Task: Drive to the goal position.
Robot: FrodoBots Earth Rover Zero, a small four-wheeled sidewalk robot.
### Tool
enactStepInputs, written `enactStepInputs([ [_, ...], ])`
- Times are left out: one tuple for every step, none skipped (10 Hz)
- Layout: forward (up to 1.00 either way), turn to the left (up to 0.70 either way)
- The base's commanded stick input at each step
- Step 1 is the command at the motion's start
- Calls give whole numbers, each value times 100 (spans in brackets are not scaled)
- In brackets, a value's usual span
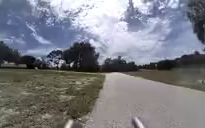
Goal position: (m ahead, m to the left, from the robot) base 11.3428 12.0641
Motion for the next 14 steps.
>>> enactStepInputs([
  [85, -30],
  [85, -33],
  [85, -34],
  [85, -29],
  [85, -18],
  [85, -7],
  [85, 0],
  [85, 0],
  [85, 0],
  [85, 0],
  [85, 0],
  [85, 0],
  [85, 0],
  [85, 0],
])
